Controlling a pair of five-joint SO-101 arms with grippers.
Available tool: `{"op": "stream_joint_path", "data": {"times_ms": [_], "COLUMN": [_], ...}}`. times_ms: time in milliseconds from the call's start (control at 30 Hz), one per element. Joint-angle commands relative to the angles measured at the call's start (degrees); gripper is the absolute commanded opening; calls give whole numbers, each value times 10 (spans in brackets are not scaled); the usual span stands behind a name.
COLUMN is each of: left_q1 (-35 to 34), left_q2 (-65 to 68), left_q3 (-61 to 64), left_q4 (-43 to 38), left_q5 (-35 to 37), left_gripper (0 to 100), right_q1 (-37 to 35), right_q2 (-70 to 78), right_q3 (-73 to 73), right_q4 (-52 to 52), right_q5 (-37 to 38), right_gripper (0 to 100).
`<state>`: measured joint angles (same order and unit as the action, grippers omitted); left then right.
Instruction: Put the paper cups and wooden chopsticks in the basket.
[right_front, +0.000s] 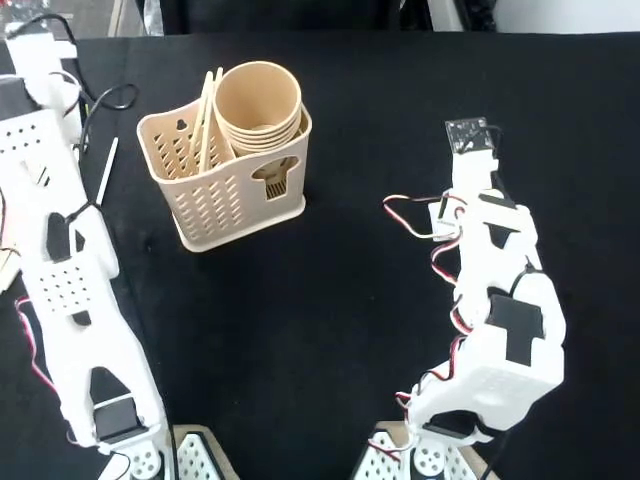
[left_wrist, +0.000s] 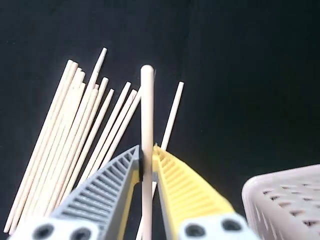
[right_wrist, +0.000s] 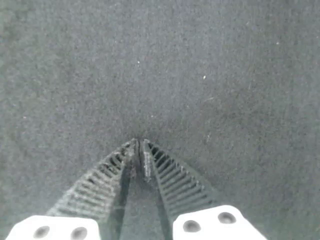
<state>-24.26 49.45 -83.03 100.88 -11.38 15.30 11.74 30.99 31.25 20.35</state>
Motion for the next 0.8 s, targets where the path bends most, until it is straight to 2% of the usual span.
{"op": "stream_joint_path", "data": {"times_ms": [0,133,267,400,500,667,767], "left_q1": [12,6,-4,-5,-5,0,22], "left_q2": [-63,-70,-97,-173,-263,-484,-629], "left_q3": [80,80,-47,-102,-14,255,397], "left_q4": [-2,-2,2,4,5,2,-37], "left_q5": [-19,19,111,132,134,134,134], "left_gripper": [29,29,29,28,28,30,30], "right_q1": [2,2,2,2,2,2,2], "right_q2": [-33,-33,-33,-33,-33,-32,-32], "right_q3": [-2,-2,-2,-2,-2,-2,-2], "right_q4": [-3,-3,-3,-3,-3,-3,-3], "right_q5": [5,5,5,5,5,5,5], "right_gripper": [14,14,14,14,14,14,14]}}
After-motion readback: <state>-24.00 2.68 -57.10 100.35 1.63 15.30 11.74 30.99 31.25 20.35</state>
